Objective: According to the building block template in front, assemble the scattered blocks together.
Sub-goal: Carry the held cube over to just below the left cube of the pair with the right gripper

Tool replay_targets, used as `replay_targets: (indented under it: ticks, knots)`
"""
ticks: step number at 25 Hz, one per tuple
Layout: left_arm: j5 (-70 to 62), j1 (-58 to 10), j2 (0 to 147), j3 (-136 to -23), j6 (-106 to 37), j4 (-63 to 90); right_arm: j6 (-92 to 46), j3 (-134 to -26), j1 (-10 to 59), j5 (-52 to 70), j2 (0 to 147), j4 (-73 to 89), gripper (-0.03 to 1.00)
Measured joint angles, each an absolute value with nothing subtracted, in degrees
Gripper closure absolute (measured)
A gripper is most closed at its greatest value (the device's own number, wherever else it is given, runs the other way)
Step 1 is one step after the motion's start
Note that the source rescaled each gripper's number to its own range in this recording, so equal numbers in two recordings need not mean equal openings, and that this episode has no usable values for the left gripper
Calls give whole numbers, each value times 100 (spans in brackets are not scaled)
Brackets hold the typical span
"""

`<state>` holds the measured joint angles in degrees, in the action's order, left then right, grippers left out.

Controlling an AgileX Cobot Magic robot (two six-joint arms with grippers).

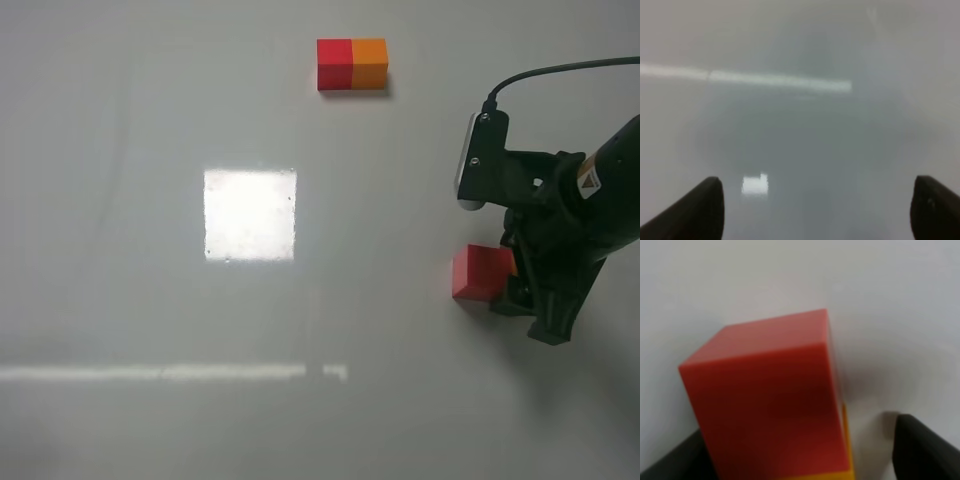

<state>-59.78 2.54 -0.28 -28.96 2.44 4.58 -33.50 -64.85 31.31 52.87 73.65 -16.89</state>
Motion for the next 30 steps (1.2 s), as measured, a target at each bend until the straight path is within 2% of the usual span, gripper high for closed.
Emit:
replay_targets:
  ticks: [13, 15, 18, 25, 30]
  knots:
    - [-5978, 254, -28, -2896, 244, 458, -3112, -6492, 3131, 5279, 7507, -1627, 52]
    - [-5978, 254, -28, -2896, 244, 453, -3111, -6492, 3131, 5274, 7507, -1643, 63]
    - [-5978, 254, -28, -2896, 244, 453, -3116, -6492, 3131, 5282, 7507, -1643, 93]
    - [-5978, 254, -28, -2896, 244, 453, -3178, -6511, 3131, 5329, 7507, -1643, 93]
    - [-5978, 254, -28, -2896, 244, 453, -3368, -6895, 3349, 5932, 7534, -1782, 93]
